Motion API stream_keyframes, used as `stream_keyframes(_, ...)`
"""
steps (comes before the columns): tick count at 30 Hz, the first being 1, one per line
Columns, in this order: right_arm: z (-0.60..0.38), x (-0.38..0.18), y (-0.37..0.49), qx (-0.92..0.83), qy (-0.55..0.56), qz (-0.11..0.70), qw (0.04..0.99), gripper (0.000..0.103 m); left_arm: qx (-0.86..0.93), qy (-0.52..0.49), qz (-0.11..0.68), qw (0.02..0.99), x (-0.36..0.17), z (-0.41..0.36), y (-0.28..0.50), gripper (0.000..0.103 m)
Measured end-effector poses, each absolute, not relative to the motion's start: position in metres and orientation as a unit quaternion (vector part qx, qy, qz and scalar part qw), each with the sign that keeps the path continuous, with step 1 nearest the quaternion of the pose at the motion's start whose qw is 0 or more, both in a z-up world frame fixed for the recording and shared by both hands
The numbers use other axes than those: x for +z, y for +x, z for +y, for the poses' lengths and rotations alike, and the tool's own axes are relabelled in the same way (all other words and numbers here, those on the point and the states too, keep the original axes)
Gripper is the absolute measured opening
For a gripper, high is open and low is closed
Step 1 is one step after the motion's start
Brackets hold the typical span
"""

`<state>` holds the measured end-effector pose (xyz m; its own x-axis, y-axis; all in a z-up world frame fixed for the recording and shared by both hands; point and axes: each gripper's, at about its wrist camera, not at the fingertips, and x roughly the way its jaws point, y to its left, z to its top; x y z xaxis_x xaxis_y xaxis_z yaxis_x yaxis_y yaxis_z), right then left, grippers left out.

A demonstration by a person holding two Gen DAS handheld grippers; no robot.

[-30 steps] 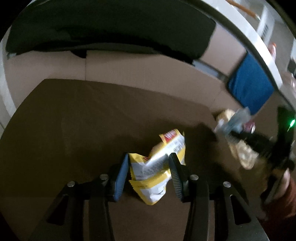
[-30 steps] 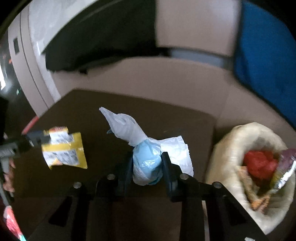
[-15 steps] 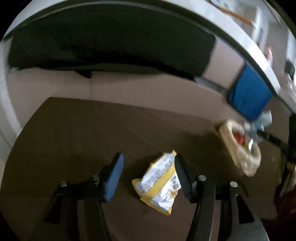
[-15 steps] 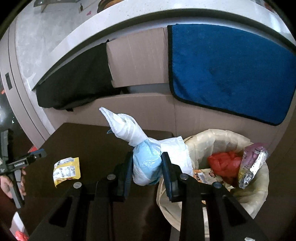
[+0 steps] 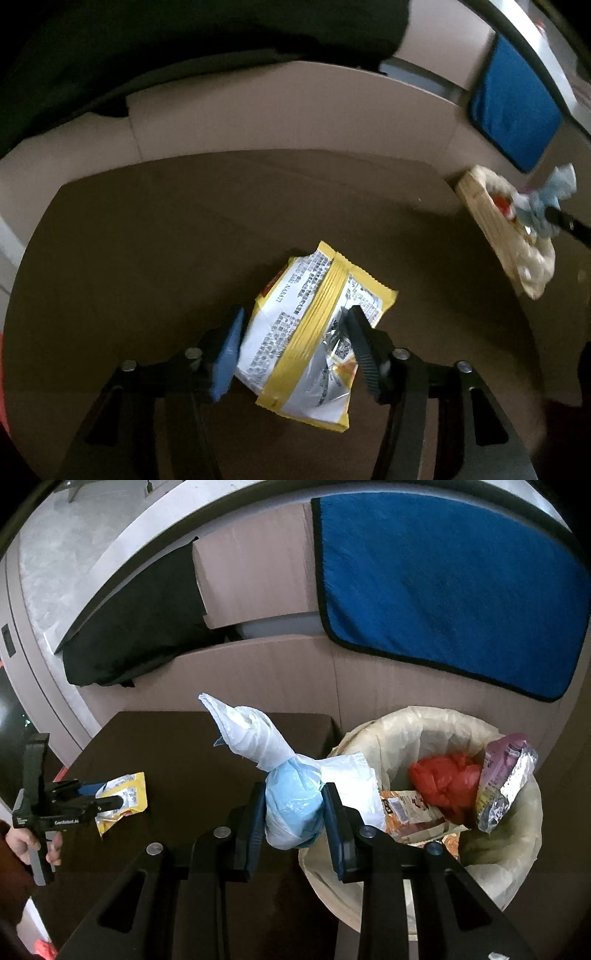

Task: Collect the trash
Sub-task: 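Lift the snack packet and tissue and carry them toward the bin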

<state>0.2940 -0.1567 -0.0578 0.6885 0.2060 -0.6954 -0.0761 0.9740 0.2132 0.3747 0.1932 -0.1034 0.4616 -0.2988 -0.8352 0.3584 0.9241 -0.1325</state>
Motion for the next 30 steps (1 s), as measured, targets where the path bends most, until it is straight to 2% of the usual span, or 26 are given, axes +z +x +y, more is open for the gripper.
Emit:
stream_keyframes(1,-0.158,-0.057,0.294,0.077,0.084,0.386,0.915,0.028,-0.192,0.028,0.481,0.855,-0.102,0.191,0.374,0.043)
stream_keyframes(4,-0.162,-0.052,0.291,0.079,0.087,0.381,0.917,0.028,-0.186,0.029,0.477,0.858,-0.098,0.182,0.37,0.033)
stream_keyframes(7,-0.165,-0.045,0.289,0.084,0.087,0.371,0.921,0.028,-0.182,0.015,0.467,0.865,-0.086,0.172,0.365,0.027)
stream_keyframes(17,-0.17,0.012,0.275,0.111,0.055,0.309,0.943,0.028,-0.186,-0.016,0.323,0.928,0.022,0.103,0.326,0.026)
stream_keyframes(24,-0.183,0.054,0.26,0.111,0.025,0.266,0.957,0.028,-0.183,-0.021,0.237,0.954,0.07,0.058,0.289,0.026)
stream_keyframes(30,-0.197,0.08,0.243,0.096,0.003,0.234,0.968,0.028,-0.191,-0.015,0.197,0.962,0.095,0.025,0.268,0.027)
